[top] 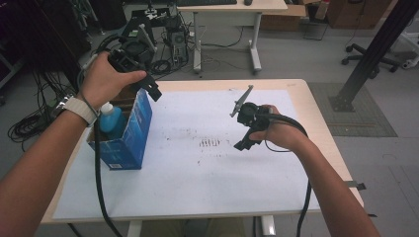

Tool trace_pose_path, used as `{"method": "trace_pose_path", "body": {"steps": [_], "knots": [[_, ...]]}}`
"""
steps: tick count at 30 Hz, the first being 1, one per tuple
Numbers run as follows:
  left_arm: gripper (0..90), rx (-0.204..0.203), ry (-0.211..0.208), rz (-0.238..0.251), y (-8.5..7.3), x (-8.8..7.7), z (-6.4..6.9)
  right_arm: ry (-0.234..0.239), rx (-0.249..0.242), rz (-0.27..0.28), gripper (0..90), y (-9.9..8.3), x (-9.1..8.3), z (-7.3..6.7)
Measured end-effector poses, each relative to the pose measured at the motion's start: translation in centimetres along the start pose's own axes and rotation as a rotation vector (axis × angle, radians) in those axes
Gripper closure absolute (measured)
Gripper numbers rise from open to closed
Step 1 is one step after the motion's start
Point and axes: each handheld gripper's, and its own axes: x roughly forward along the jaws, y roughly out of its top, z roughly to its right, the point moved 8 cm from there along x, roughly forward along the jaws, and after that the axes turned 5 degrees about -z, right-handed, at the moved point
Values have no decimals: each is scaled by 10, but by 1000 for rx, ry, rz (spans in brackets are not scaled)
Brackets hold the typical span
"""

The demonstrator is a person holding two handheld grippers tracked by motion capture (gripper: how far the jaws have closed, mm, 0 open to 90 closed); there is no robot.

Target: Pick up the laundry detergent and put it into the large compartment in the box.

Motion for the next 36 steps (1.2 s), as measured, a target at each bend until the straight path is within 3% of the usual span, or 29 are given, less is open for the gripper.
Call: {"method": "trace_pose_path", "body": {"steps": [17,31,36], "knots": [[106,116,-33,0,7,5,22,-3,3,1,78,0,-2,1],[105,237,-75,9,7,6,42,-10,7,7,78,-1,-7,0],[104,303,-84,8,4,6,50,-11,8,7,78,0,-7,-1]]}}
